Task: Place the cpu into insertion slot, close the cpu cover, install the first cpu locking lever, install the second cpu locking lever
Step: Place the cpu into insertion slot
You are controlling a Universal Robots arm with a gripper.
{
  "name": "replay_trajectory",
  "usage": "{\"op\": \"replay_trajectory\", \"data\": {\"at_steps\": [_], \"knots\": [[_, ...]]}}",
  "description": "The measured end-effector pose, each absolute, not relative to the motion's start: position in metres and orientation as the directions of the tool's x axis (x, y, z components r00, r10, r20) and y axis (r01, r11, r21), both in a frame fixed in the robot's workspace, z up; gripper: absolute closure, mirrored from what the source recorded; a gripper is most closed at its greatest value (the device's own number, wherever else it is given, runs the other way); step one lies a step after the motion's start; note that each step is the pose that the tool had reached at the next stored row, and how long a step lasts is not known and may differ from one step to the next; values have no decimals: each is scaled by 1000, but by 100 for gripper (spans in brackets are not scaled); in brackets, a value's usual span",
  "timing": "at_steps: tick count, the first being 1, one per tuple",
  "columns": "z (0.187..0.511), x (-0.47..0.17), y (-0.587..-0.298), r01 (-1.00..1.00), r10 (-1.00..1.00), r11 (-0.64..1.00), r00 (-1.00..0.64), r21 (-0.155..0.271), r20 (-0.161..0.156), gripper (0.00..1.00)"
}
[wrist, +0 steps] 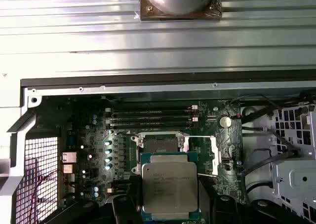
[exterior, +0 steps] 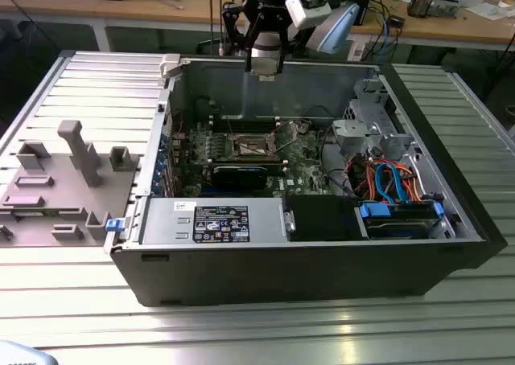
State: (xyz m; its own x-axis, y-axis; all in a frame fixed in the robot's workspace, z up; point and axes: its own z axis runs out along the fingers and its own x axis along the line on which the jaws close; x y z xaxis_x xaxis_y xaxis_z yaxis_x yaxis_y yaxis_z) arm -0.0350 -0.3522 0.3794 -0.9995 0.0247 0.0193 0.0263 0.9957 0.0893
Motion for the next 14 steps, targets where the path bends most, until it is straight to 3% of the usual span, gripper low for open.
{"op": "replay_trajectory", "data": {"at_steps": [14], "knots": [[377,-36,-352,26,25,996,-1000,89,19,45]]}}
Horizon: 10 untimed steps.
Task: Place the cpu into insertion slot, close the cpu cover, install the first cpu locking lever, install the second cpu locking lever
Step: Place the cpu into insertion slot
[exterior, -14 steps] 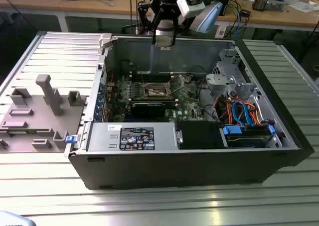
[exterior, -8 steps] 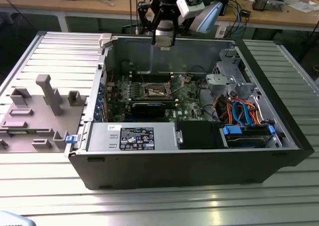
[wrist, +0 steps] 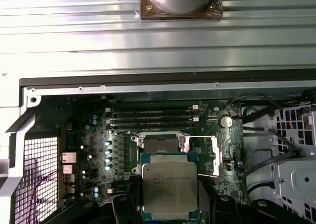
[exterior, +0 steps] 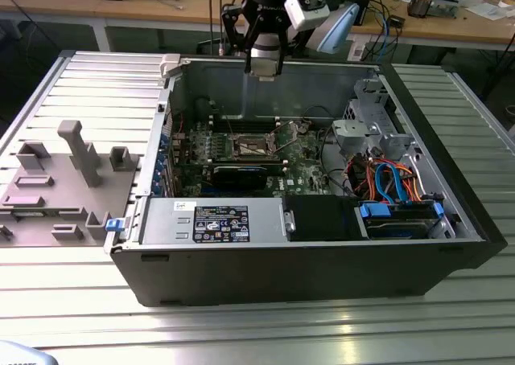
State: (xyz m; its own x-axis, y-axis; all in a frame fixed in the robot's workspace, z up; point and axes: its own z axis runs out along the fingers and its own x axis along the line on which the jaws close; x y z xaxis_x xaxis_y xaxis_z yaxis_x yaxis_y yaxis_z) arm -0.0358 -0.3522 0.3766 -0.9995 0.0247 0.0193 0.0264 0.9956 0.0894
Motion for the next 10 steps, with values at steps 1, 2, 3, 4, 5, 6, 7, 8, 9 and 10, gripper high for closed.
{"op": "replay_trajectory", "data": {"at_steps": [1,2,3,4,5,6,7,8,9,10], "knots": [[376,-36,-352,26,25,996,-1000,89,19,45],[376,-36,-352,26,25,996,-1000,89,19,45],[376,-36,-352,26,25,996,-1000,89,19,45],[376,-36,-352,27,25,996,-1000,89,19,45],[376,-36,-353,26,25,996,-1000,89,19,45],[376,-36,-353,26,25,996,-1000,89,19,45],[375,-36,-353,26,25,996,-1000,89,19,45],[375,-36,-353,26,25,996,-1000,89,19,45],[375,-36,-353,26,25,996,-1000,89,19,45],[375,-36,-353,26,25,996,-1000,89,19,45]]}}
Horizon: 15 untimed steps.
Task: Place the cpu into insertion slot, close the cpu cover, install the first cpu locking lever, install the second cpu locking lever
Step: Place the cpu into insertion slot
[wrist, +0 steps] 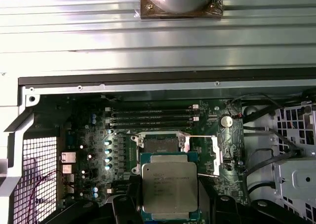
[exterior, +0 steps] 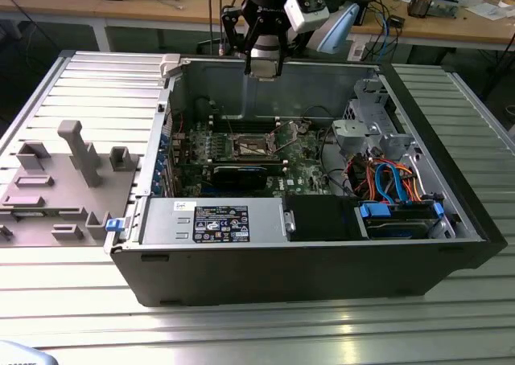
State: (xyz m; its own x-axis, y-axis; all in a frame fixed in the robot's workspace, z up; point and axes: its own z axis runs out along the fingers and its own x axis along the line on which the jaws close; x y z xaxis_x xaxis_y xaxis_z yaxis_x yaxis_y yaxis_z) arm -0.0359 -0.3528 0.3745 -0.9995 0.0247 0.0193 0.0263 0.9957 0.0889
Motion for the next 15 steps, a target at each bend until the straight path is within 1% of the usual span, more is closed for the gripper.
{"op": "replay_trajectory", "data": {"at_steps": [15], "knots": [[369,-36,-353,26,25,996,-1000,89,19,45]]}}
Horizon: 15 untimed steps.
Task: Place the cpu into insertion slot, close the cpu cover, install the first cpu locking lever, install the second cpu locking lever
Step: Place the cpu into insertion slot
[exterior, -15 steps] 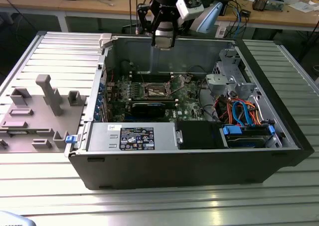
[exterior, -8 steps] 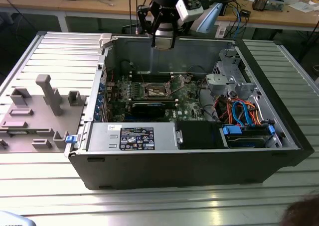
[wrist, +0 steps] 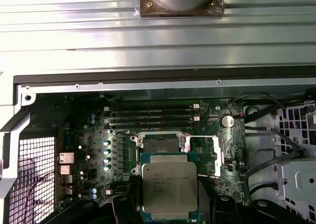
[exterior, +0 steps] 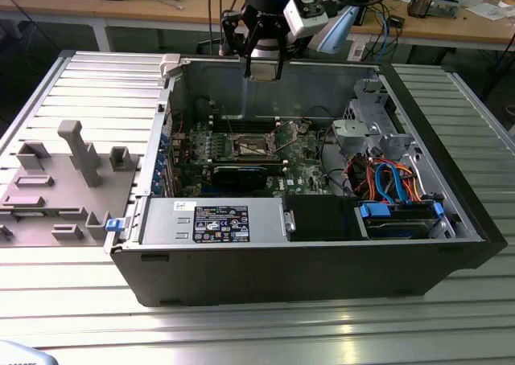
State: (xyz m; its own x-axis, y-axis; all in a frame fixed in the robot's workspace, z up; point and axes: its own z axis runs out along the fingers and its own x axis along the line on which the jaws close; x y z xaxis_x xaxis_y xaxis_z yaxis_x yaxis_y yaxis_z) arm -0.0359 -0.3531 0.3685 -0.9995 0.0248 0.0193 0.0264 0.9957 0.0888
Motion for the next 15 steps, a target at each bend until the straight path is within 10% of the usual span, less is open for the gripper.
{"op": "replay_trajectory", "data": {"at_steps": [15], "knots": [[365,-36,-353,26,25,996,-1000,89,19,45]]}}
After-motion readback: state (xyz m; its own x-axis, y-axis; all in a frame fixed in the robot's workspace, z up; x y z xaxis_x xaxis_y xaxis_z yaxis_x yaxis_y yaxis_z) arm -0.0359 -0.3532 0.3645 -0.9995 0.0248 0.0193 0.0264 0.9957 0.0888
